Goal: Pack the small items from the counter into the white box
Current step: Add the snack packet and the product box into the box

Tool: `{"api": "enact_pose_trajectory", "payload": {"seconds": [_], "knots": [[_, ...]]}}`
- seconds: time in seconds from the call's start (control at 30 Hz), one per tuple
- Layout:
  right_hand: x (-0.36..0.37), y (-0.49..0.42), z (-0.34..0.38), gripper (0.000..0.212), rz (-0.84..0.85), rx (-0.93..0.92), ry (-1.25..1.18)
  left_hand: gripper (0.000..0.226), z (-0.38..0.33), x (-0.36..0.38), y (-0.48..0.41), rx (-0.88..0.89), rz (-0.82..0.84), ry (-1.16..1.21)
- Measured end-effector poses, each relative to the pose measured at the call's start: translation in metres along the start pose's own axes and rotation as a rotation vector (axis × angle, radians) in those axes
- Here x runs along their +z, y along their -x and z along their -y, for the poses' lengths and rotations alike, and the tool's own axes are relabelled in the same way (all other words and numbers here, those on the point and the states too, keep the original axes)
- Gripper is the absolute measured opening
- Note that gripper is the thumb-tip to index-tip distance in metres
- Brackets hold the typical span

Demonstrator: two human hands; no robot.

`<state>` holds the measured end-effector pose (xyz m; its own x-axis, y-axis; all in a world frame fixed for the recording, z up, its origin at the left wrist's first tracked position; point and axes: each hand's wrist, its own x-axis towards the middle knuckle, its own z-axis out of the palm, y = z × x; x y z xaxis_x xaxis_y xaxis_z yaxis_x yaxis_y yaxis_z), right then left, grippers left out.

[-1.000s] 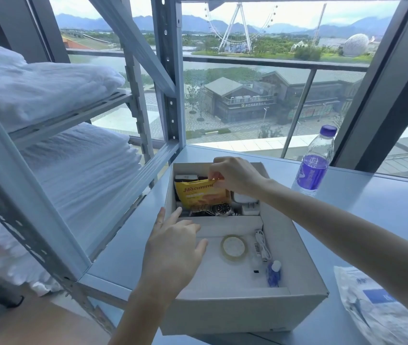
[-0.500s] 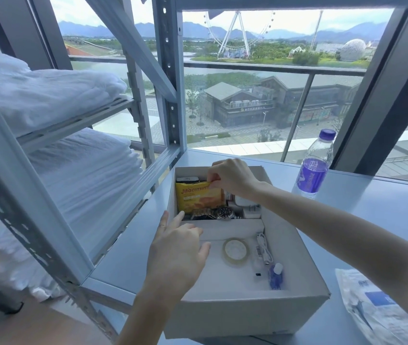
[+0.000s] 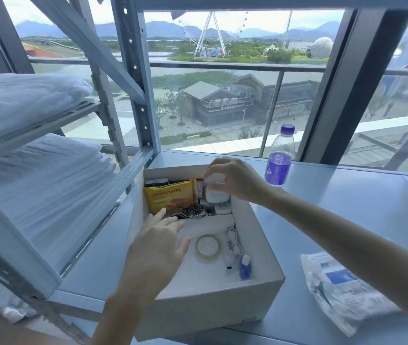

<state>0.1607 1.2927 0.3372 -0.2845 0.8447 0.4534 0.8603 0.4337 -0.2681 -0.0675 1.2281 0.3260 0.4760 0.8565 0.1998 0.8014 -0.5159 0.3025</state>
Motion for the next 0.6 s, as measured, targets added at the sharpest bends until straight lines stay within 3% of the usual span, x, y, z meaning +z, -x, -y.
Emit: {"api": "enact_pose_trajectory", "payload": {"seconds": [0.2, 0.4, 0.5, 0.6], "knots": [[-0.066, 0.105, -0.022, 0.017, -0.077, 0.073, 0.005, 0.037, -0.064, 0.011, 0.006, 0.322, -0.043, 0.306], [-0.105, 0.222, -0.073, 0.019, 0.119, 0.312, 0.069, 0.030, -0.155, 0.062, 0.013, 0.591, -0.025, 0.329], [-0.111, 0.265, -0.106, 0.035, 0.312, 0.462, 0.114, 0.035, -0.198, 0.093, 0.018, 0.568, 0.094, 0.274], [-0.117, 0.295, -0.134, 0.063, 0.562, 0.573, 0.188, 0.059, -0.215, 0.132, 0.005, 0.331, 0.318, 0.144]]}}
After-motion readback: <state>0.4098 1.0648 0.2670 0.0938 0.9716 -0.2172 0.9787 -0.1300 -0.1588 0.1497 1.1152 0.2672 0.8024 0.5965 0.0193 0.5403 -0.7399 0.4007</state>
